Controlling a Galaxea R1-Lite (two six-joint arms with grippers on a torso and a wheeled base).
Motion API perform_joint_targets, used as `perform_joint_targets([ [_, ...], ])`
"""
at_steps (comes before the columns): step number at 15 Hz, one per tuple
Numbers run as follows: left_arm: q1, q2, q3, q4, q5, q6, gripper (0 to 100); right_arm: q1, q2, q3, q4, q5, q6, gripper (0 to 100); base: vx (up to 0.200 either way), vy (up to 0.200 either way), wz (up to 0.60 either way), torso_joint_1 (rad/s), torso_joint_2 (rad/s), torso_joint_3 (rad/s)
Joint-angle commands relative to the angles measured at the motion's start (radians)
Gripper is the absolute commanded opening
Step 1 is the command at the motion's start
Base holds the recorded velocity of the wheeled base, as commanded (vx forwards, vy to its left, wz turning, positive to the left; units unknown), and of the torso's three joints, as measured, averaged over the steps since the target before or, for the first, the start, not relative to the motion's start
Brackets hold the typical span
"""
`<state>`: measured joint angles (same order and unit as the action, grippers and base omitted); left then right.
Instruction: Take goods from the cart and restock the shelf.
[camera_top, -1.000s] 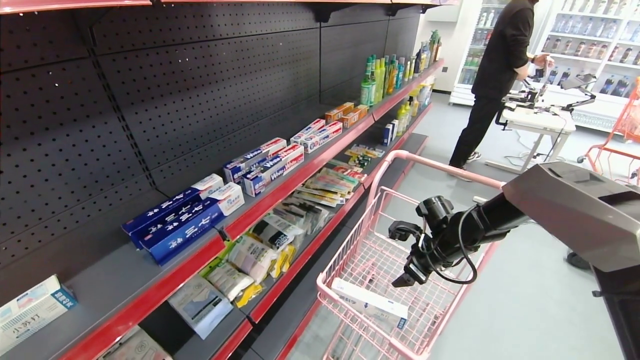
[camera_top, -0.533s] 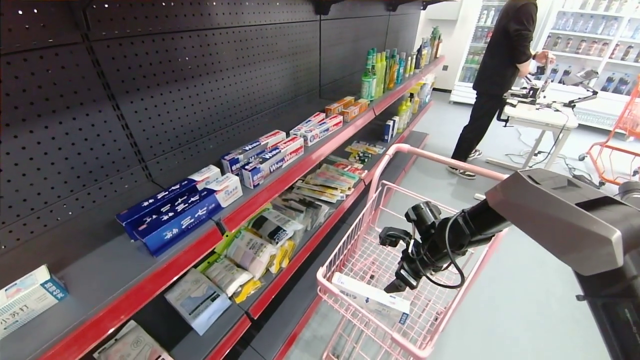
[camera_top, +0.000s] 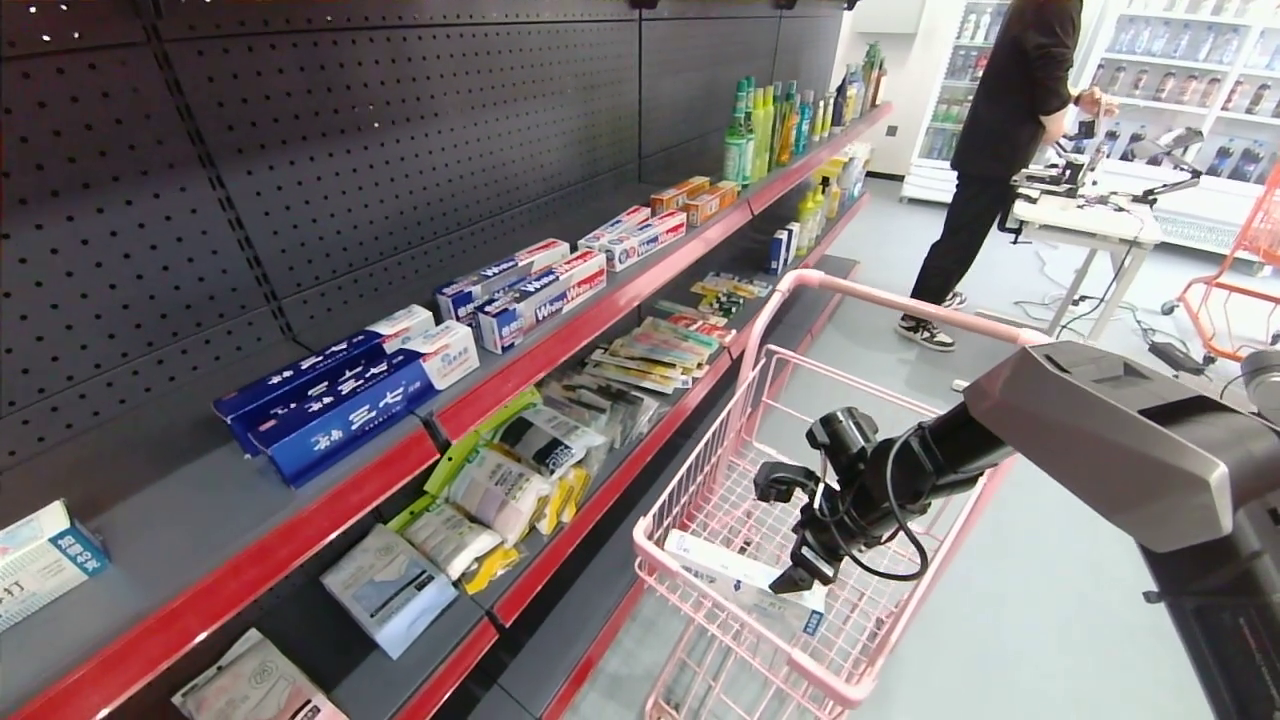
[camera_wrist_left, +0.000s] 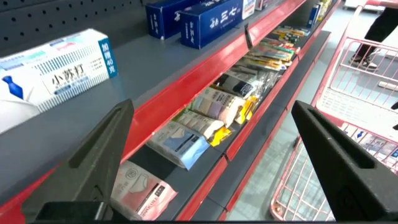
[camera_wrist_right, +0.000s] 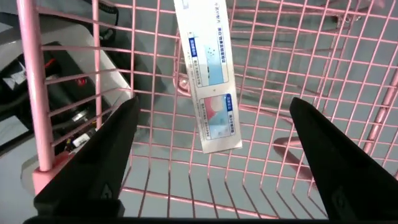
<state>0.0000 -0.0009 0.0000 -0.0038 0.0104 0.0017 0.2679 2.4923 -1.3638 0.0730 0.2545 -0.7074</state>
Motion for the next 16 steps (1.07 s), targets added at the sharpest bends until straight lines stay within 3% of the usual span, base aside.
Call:
perform_joint_targets([
  [1, 0.000, 0.001, 0.000, -0.001, 0.000, 0.000, 100, -0.007, -0.004, -0.003, -0.001, 0.000, -0.023, 100, 0.000, 0.000, 0.00, -0.168, 0.35, 0.198],
  [11, 0.000, 0.001, 0.000, -0.001, 0.000, 0.000, 100, -0.021, -0.006, -0.032, -0.002, 0.005, -0.063, 100, 0.000, 0.000, 0.00, -0.185, 0.42, 0.232],
  [16, 0.000, 0.001, 0.000, -0.001, 0.000, 0.000, 100, -0.021, 0.002, -0.051, -0.004, 0.012, -0.050, 100, 0.000, 0.000, 0.00, -0.046, 0.11, 0.057],
])
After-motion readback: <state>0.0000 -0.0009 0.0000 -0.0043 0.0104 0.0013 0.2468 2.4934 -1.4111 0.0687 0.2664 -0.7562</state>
